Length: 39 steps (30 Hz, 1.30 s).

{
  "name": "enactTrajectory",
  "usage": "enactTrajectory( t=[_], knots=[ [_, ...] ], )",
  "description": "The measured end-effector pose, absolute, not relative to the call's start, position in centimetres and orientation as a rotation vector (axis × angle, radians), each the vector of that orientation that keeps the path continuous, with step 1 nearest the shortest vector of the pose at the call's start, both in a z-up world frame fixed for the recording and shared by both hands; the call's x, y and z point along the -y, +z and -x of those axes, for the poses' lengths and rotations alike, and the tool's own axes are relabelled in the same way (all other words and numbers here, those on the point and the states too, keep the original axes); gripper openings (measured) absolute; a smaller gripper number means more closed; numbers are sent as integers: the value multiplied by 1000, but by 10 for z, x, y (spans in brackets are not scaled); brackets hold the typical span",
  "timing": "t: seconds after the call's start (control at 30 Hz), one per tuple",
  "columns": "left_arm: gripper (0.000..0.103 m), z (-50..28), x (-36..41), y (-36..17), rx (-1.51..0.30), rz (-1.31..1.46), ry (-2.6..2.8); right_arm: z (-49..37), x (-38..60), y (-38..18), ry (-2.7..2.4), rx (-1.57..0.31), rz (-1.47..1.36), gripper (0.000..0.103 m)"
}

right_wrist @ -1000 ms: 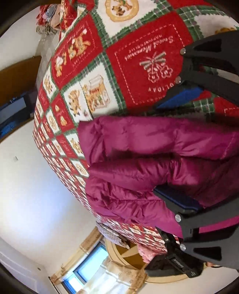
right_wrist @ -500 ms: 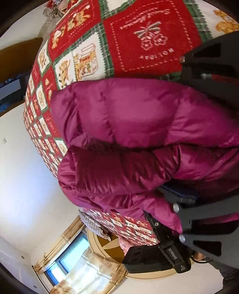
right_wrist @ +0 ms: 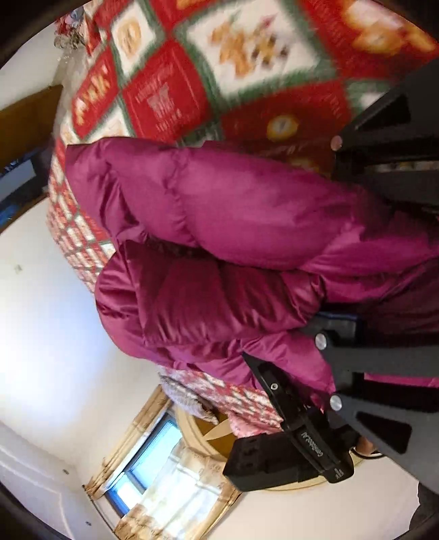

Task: Fold large clothes

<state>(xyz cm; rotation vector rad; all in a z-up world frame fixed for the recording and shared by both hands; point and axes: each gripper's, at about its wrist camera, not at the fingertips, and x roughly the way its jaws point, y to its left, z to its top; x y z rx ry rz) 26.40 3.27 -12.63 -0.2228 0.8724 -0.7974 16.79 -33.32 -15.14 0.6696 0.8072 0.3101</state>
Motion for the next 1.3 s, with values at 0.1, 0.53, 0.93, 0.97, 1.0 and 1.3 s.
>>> enactTrajectory(
  t=[0.1,0.53,0.93,0.97,1.0,1.3],
  knots=[
    [72,-252,-10,-102,-824,207,-867,-143,365,-131,291,-739,-713,36],
    [72,-266,126,-138,-948,39,-837,-138,511,-166,57,-743,-799,37],
    [85,-270,135,-157,-995,26,-728,-112,528,-101,-178,-580,-627,48],
    [86,-268,137,-155,-980,-2,-710,-115,517,-92,-174,-575,-563,45],
    [87,-265,140,-154,-969,-23,-696,-122,510,-85,-173,-580,-507,41],
    [90,-263,157,-145,-878,-191,-598,-184,483,-141,-250,-768,-371,26]
  ],
)
